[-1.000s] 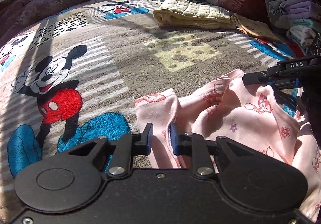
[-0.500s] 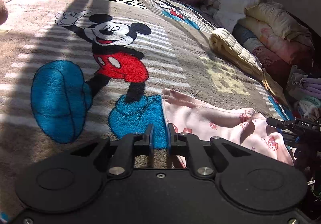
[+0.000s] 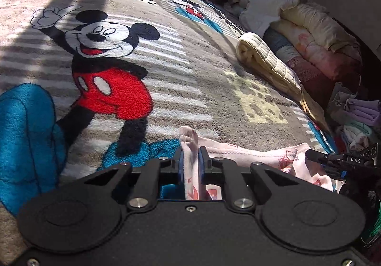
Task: Fold clothes
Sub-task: 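Pinch the garment edge with the left gripper while the right gripper holds the sleeve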
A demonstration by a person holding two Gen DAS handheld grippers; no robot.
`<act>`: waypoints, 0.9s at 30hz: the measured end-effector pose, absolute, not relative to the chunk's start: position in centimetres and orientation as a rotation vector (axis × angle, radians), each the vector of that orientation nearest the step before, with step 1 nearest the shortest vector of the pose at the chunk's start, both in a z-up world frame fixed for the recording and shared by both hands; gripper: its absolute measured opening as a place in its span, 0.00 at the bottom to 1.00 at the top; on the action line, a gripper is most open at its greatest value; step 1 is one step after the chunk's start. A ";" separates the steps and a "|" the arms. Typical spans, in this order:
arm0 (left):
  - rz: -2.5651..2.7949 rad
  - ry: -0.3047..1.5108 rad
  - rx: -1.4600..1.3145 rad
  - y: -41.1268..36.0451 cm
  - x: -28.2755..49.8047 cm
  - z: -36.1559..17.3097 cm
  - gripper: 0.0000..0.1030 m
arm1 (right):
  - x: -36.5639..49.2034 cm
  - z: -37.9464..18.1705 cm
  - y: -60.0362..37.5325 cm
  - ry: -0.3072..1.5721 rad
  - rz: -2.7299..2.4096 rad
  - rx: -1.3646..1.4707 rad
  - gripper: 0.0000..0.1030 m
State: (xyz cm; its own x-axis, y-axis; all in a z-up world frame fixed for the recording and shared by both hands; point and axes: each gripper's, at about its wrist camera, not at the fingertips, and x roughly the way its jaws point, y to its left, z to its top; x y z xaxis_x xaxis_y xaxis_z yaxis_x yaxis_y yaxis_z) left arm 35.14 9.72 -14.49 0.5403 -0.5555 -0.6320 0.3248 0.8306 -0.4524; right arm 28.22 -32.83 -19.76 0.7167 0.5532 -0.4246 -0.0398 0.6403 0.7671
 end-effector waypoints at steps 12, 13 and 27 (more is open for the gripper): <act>-0.570 0.814 -0.263 9.4 34.9 -13.7 0.01 | 28.1 -18.2 -33.0 0.790 0.346 0.763 0.18; -0.571 0.819 -0.264 9.4 34.9 -13.7 0.02 | 28.6 -18.4 -32.8 0.823 0.334 0.745 0.21; -0.574 0.683 -0.257 9.8 35.5 -11.9 0.00 | 32.3 -13.5 -32.0 0.765 0.466 0.635 0.05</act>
